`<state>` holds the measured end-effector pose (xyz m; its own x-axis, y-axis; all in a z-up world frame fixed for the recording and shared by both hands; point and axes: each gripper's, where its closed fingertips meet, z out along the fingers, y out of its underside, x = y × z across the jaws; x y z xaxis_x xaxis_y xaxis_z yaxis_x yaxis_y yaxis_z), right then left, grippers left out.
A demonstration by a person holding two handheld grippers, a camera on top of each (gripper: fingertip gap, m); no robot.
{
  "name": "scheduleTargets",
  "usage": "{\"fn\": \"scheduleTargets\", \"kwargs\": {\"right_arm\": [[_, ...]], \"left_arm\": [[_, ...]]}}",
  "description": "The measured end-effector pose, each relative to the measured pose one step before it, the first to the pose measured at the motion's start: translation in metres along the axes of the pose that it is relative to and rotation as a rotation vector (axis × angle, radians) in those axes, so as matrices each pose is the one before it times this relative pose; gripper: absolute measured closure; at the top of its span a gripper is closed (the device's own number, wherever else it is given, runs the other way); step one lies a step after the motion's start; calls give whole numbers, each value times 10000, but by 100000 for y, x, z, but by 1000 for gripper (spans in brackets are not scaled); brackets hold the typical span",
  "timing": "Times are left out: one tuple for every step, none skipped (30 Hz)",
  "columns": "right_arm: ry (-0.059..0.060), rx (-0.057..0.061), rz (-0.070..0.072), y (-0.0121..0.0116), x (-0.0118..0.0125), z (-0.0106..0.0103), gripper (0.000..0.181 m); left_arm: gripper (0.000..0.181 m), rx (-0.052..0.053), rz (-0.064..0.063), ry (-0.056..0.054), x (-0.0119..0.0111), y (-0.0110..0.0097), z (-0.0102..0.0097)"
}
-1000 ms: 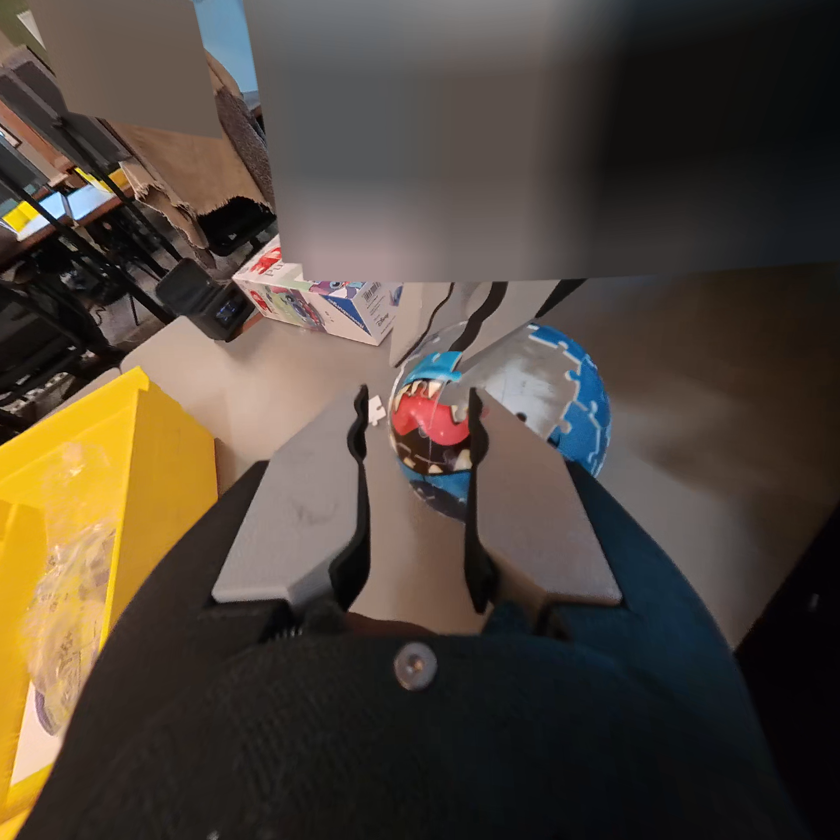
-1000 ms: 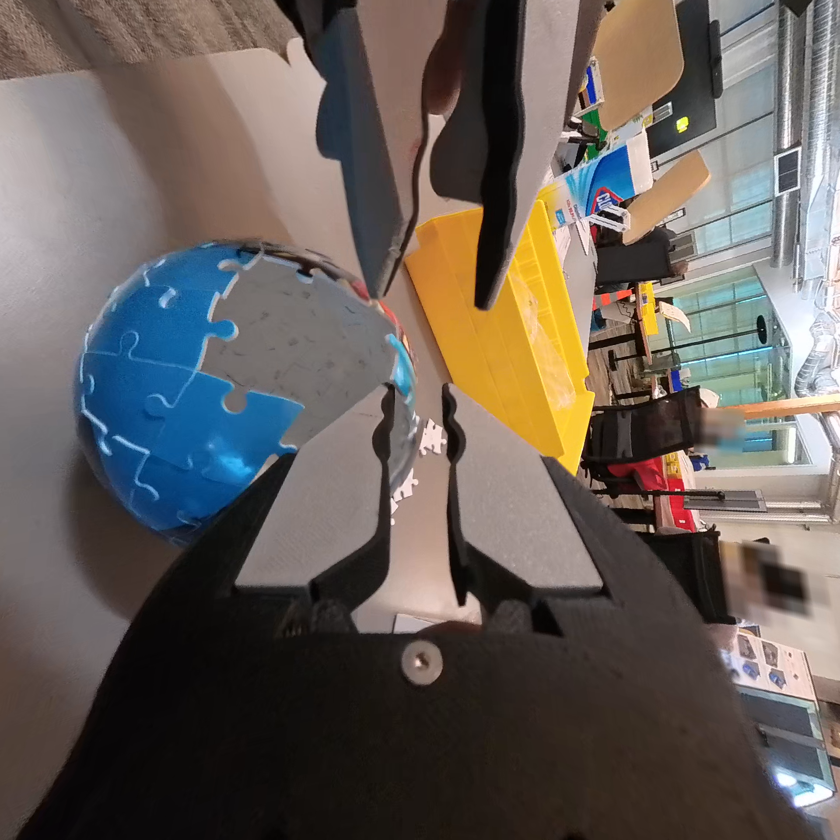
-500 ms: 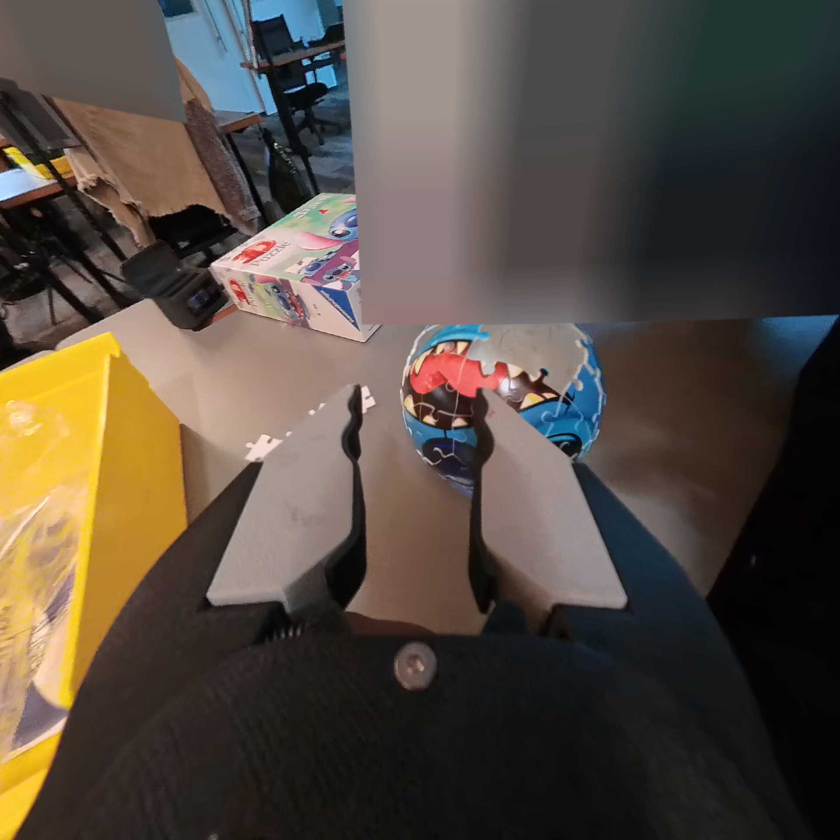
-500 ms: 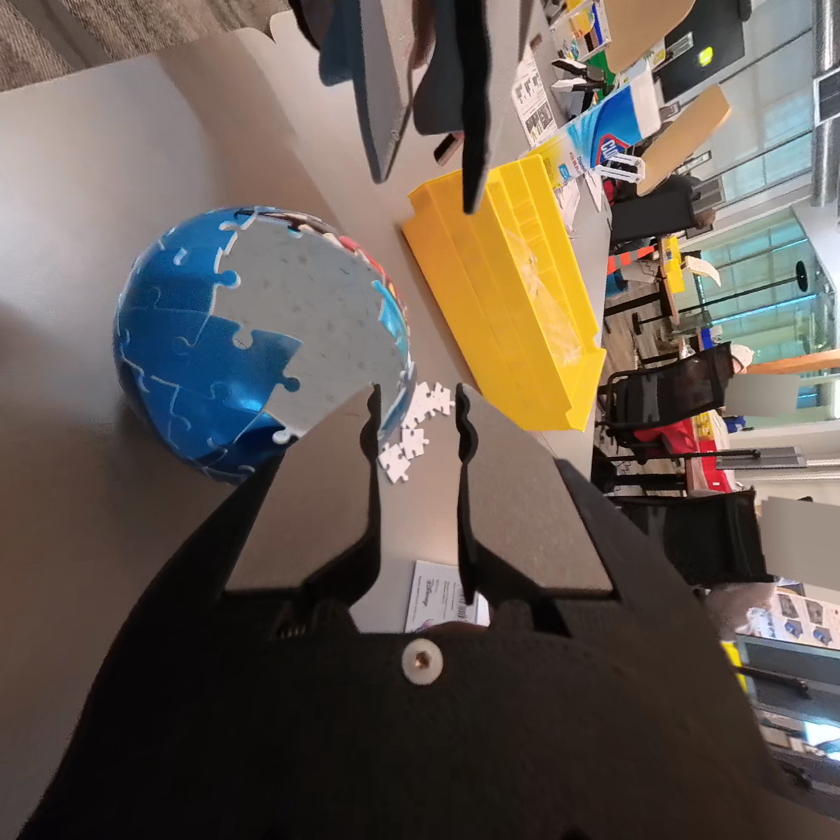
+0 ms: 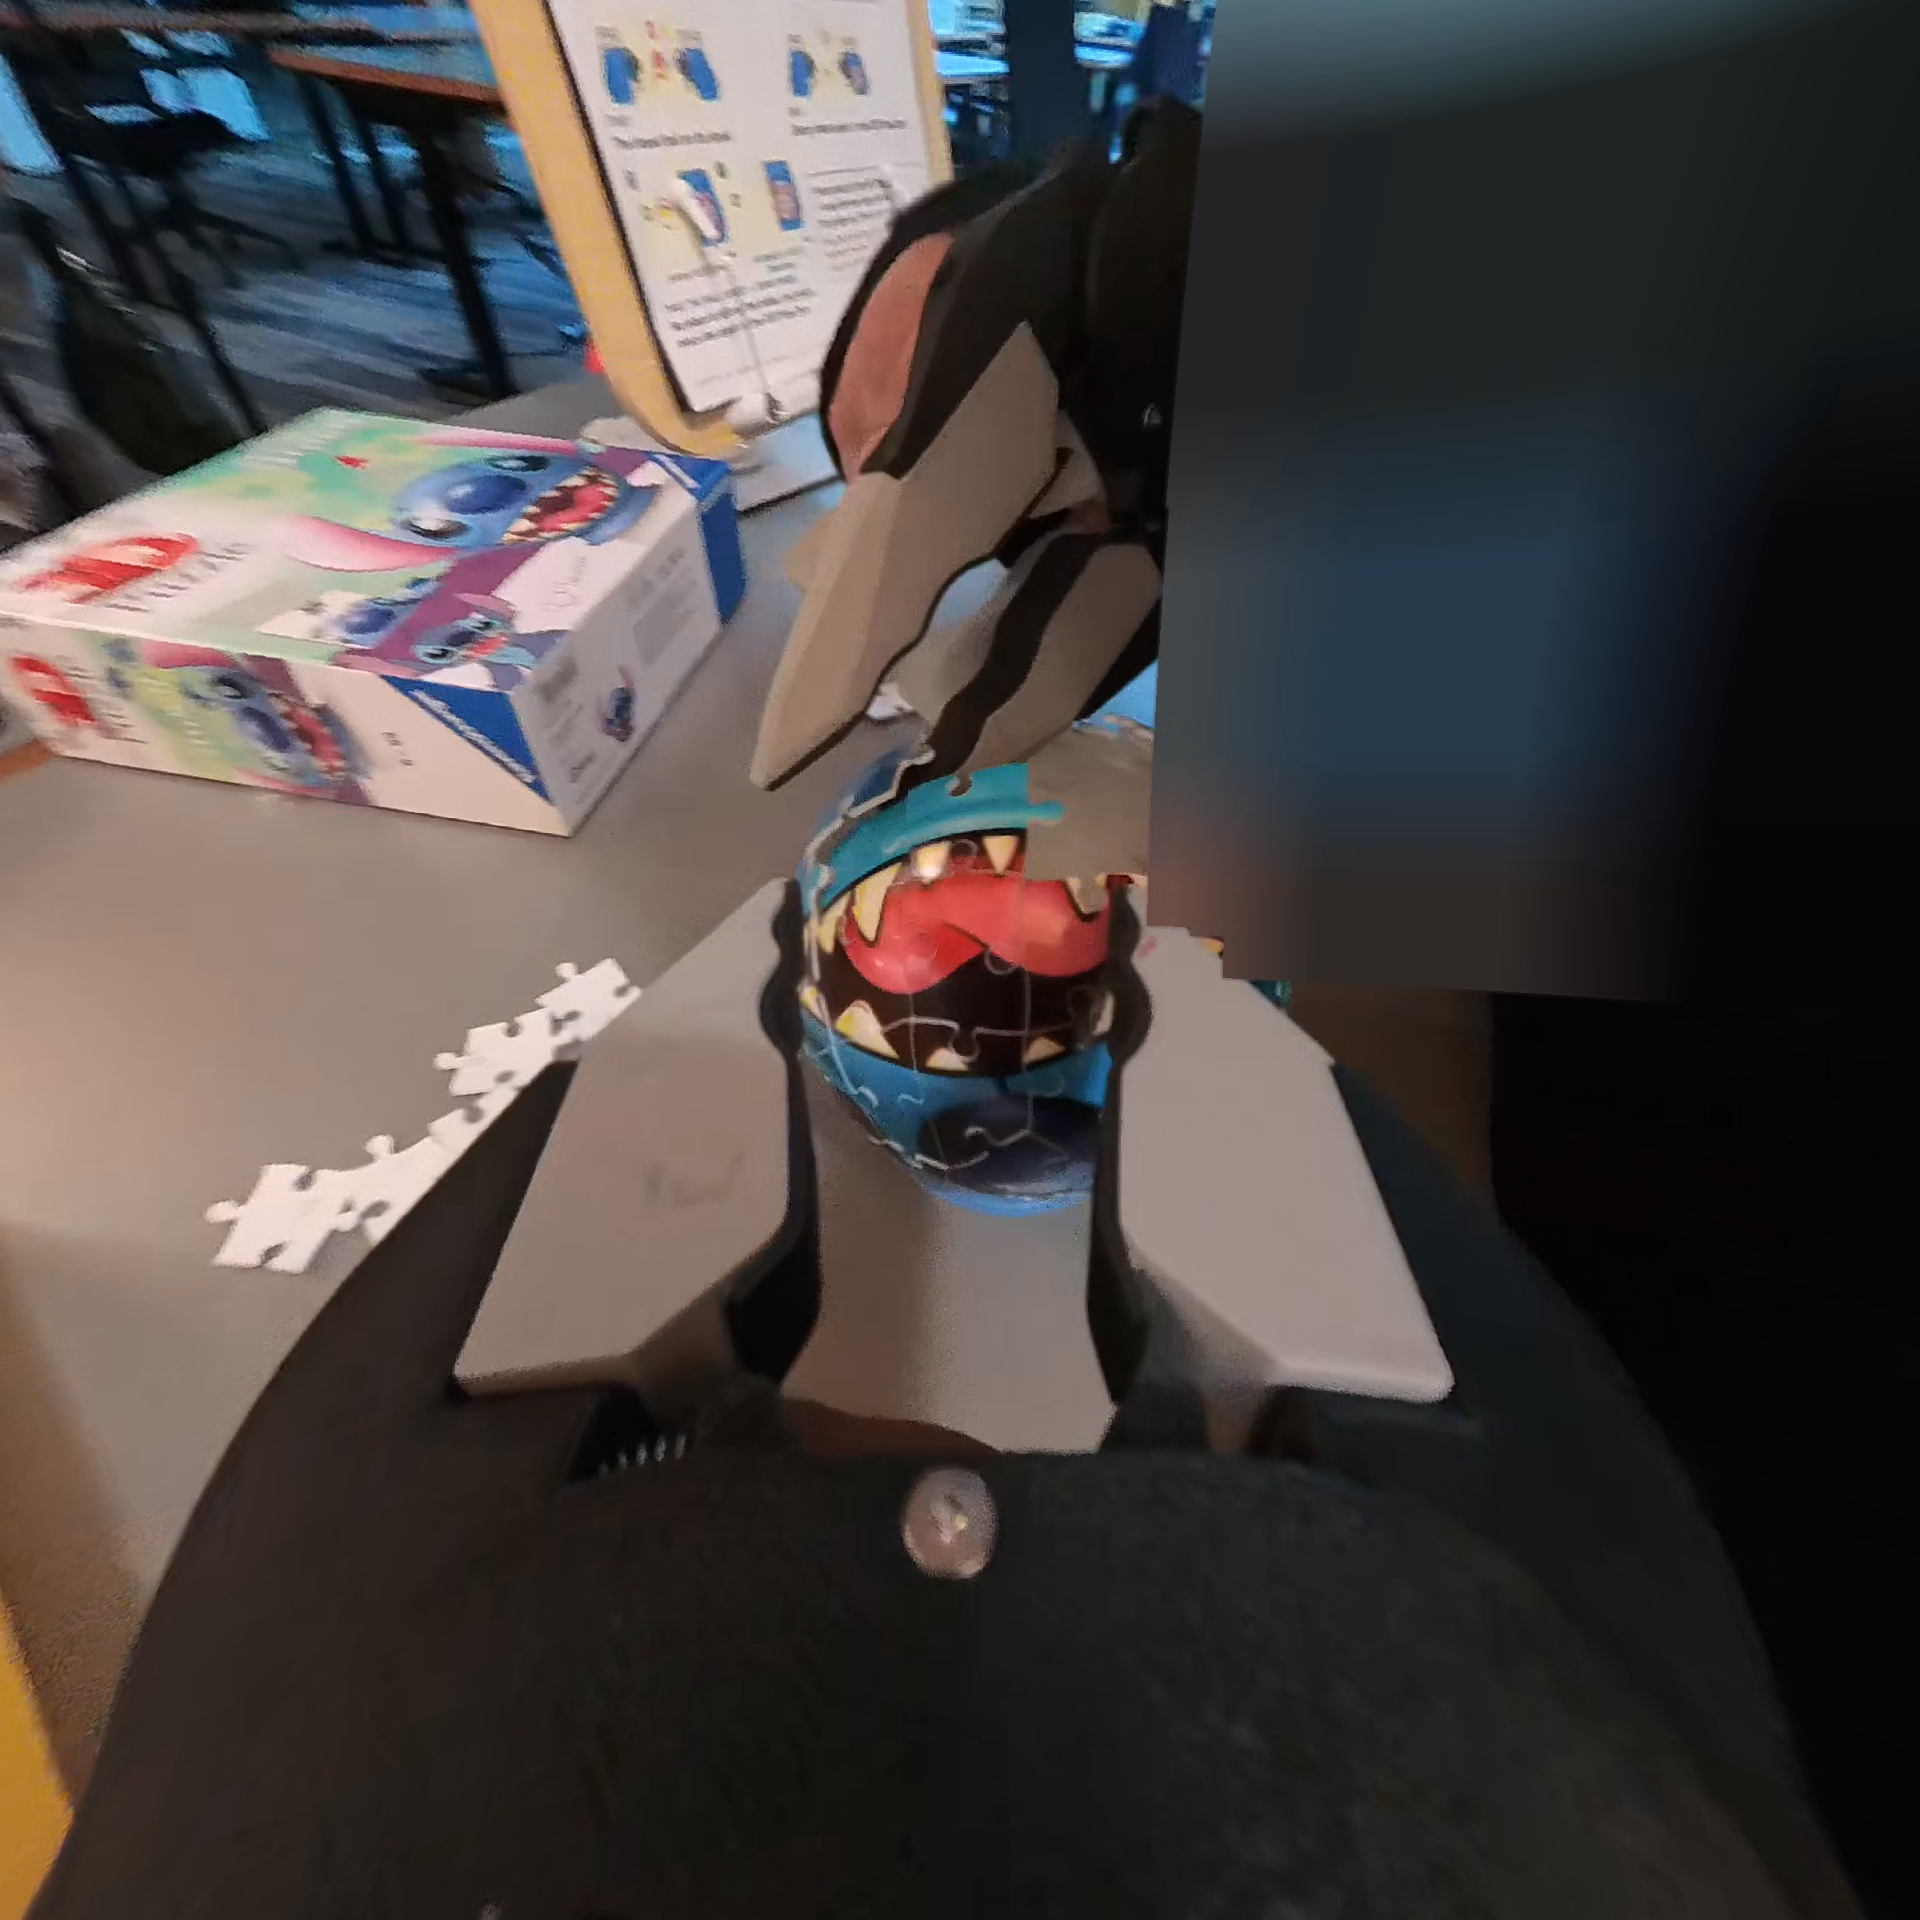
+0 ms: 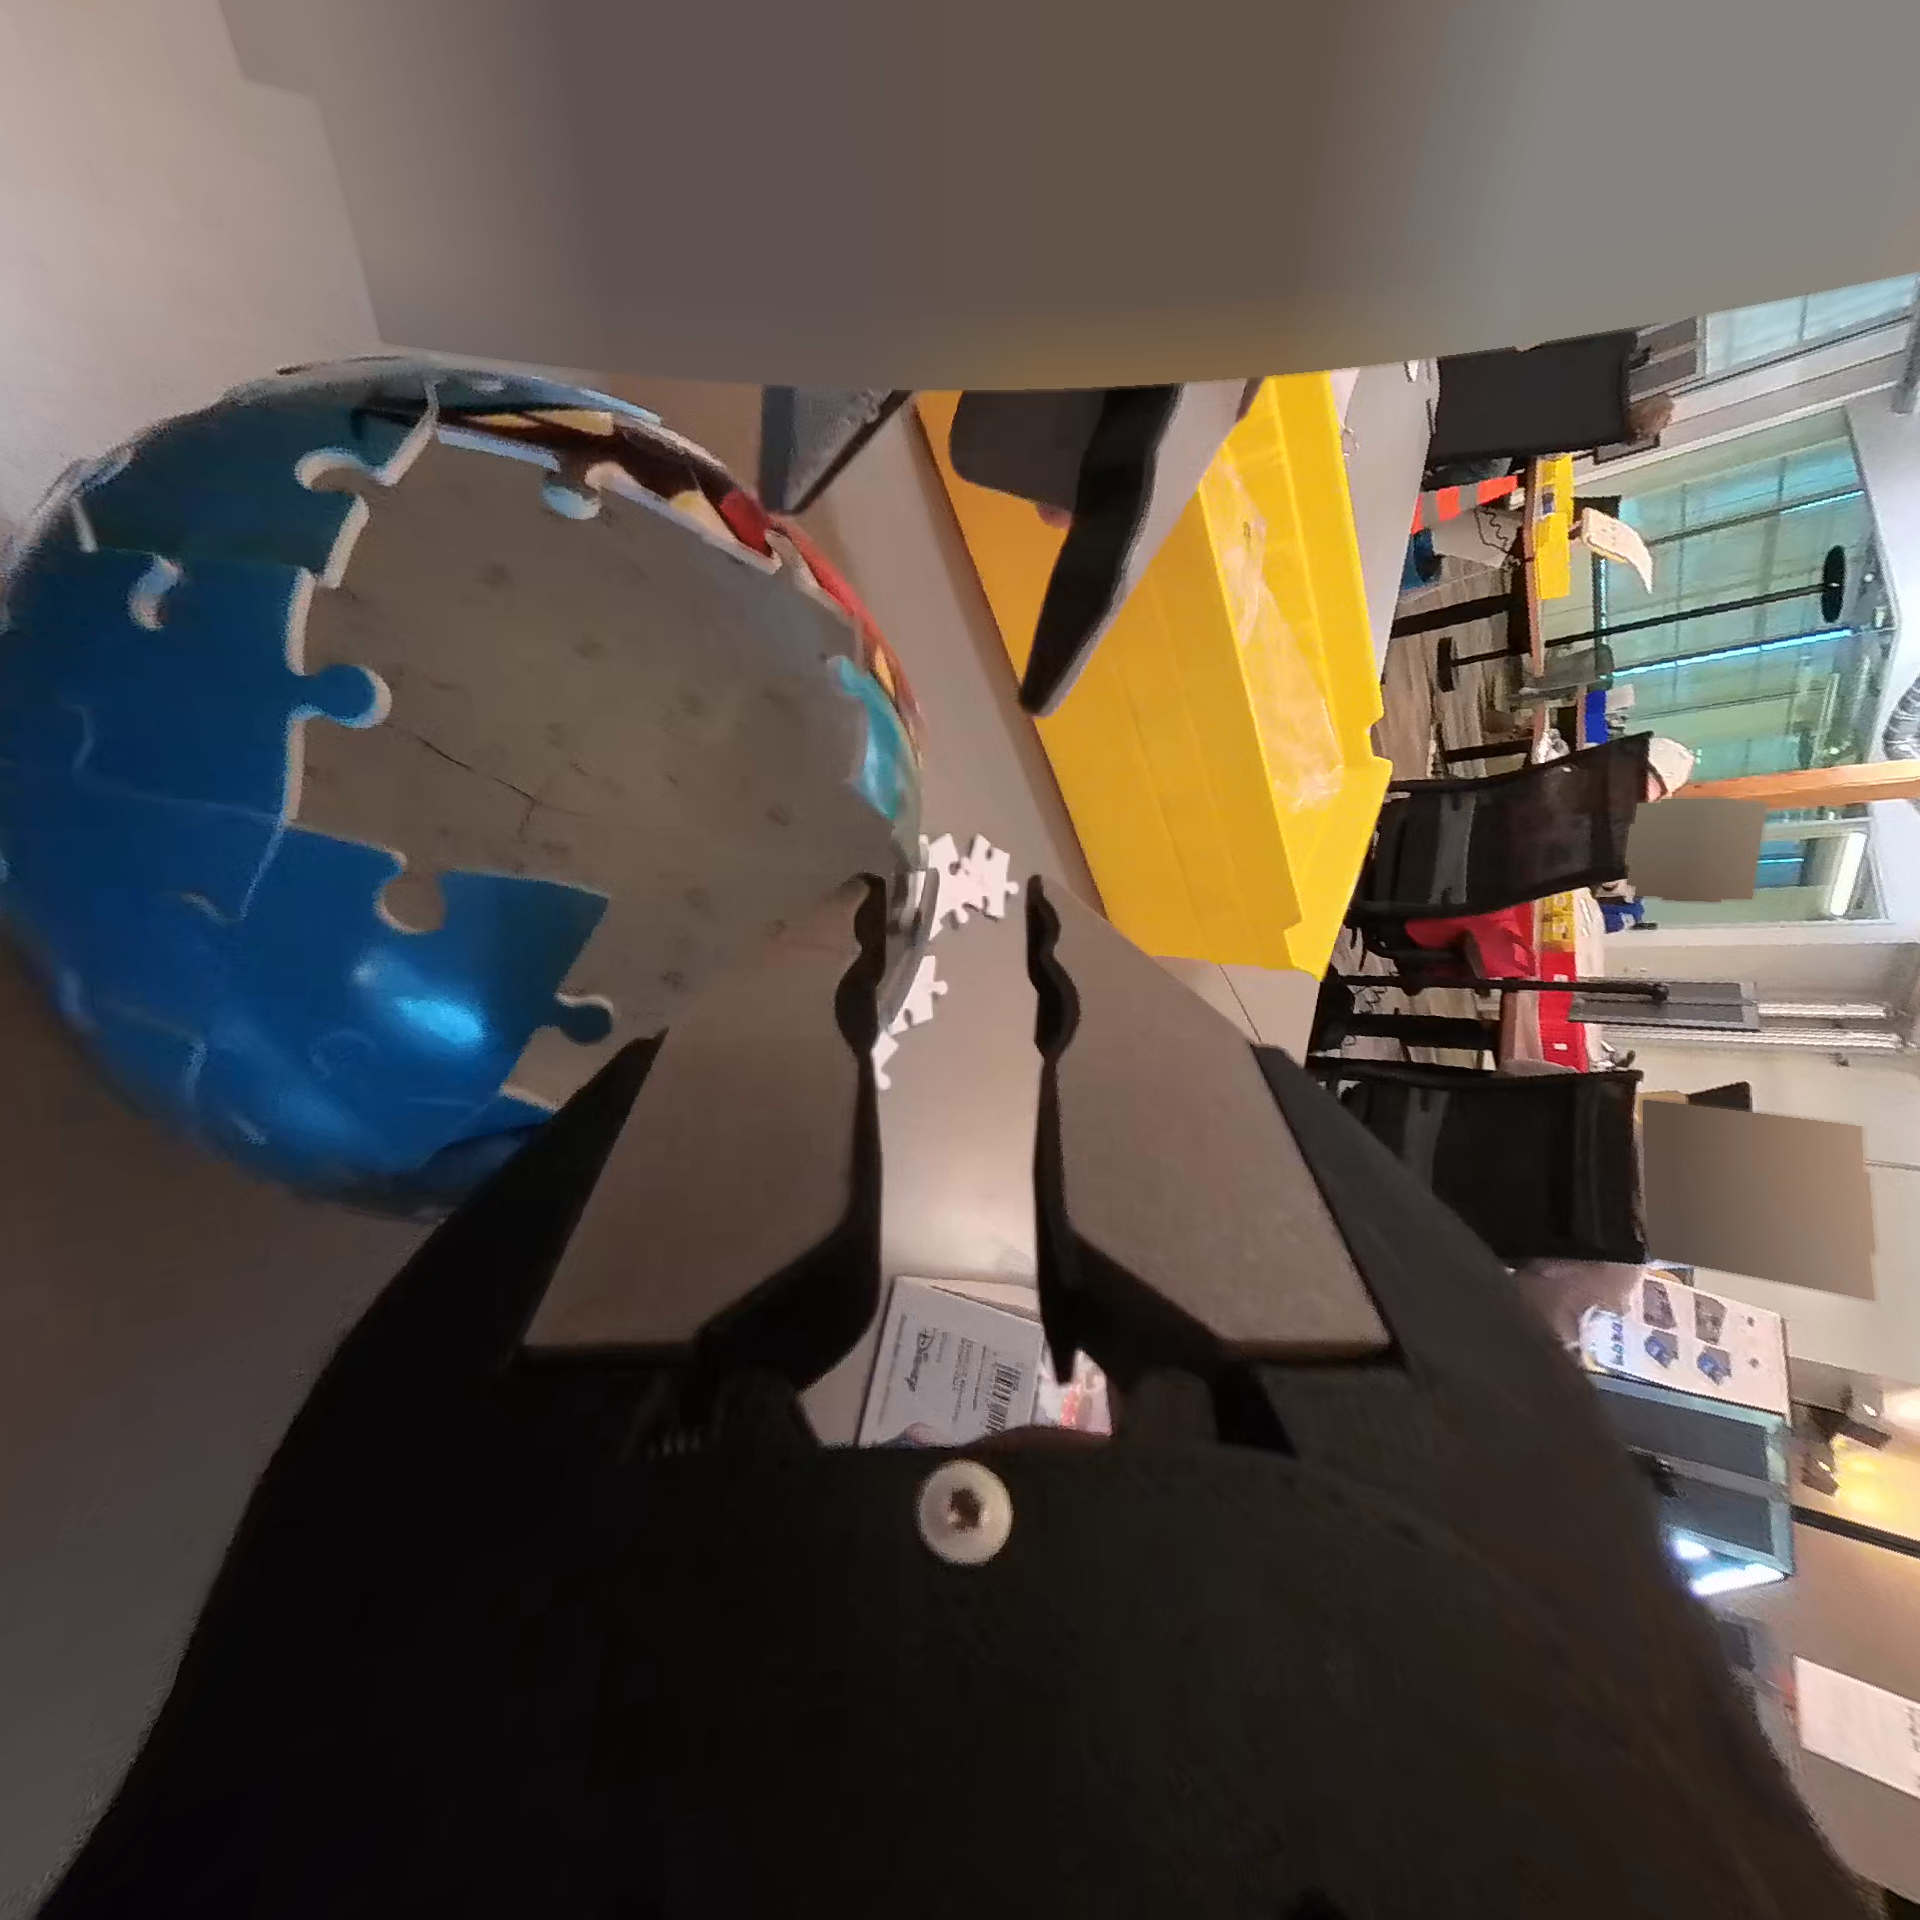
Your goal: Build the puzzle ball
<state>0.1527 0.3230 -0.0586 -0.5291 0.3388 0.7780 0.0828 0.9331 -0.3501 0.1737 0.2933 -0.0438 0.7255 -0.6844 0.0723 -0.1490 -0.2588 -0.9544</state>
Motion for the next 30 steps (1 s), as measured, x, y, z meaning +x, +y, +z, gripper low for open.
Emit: {"fn": "scheduleTargets", "kwargs": {"right_arm": [[66, -57, -82, -21, 51, 71, 158], [46, -50, -116, -37, -4, 58, 158], [81, -59, -130, -19, 69, 66, 159], [109, -48, -105, -22, 105, 65, 159], [64, -20, -62, -49, 72, 73, 159], [34, 6, -23, -50, 50, 66, 159], [37, 12, -1, -29, 76, 75, 160], [26, 21, 15, -22, 56, 79, 160], [7, 22, 13, -26, 33, 67, 160], [4, 20, -6, -18, 24, 53, 160], [-4, 12, -20, -14, 5, 22, 160], [-4, 1, -8, 19, 8, 21, 160], [-2, -4, 17, 31, 14, 29, 159], [0, 3, 22, 10, 13, 21, 159], [10, -9, 19, 23, 10, 24, 159], [3, -19, 13, 40, -3, 22, 159], [7, -6, -2, 27, -11, 9, 159], [20, 3, -9, 6, -6, -9, 160], [11, 4, -14, 11, -26, 10, 160], [-1, 14, -30, -21, -41, 10, 161], [2, 22, -40, -32, -36, 7, 163], [-4, 11, -22, -14, 6, 22, 163], [-19, 15, 3, -14, 26, 37, 163], [-41, 25, -9, -25, -4, 49, 163], [-66, 30, -38, -19, -29, 48, 163], [-84, 30, -56, -12, -30, 41, 163], [-70, 30, -70, -25, 4, 37, 163], [-80, 30, -60, -32, -24, 29, 162], [-85, 32, -49, -16, -29, 36, 163], [-74, 30, -48, -10, -16, 48, 163]], "left_arm": [[122, -108, -186, 329, 29, 190, 144], [120, -77, -141, 209, -128, 202, 129], [117, 18, -163, 163, -169, 70, 64], [117, 7, -177, 239, -21, 87, 27], [117, -12, -182, 287, 87, 111, 34], [115, -42, -190, 349, 259, 158, 74], [113, -96, -150, 401, 383, 223, 132], [112, -91, -82, 247, 197, 209, 181], [110, -31, -10, -11, -164, 109, 183], [109, -34, -5, 70, -43, 76, 132], [108, 20, -40, 60, -40, -52, 19], [108, -16, -24, 40, -35, -14, -27], [108, 3, -14, 22, -40, -8, -28], [108, 20, -20, 26, -31, 0, -12], [108, 25, -40, 23, -31, -16, 9], [108, 20, -47, 29, -37, -11, -7], [108, 23, -25, 29, -21, -14, -14], [108, 30, -5, 14, -21, -19, -31], [108, 44, -10, -7, -71, -39, -42], [105, 48, -40, -47, -179, -61, -65], [103, 34, -89, -23, -216, -37, -52], [103, 18, -131, 77, -93, -12, -30], [104, 0, -121, 138, 37, 13, 40], [104, -32, -87, 117, 49, 47, 91], [102, -7, -29, 19, -44, 7, 77], [101, -23, -13, 20, -16, 15, 52], [101, -17, -16, 18, -9, 21, 16], [101, 2, -12, 11, 1, 16, -19], [101, 18, -5, 4, 11, 30, -21], [100, 4, 3, -4, 6, 53, -27]]}}
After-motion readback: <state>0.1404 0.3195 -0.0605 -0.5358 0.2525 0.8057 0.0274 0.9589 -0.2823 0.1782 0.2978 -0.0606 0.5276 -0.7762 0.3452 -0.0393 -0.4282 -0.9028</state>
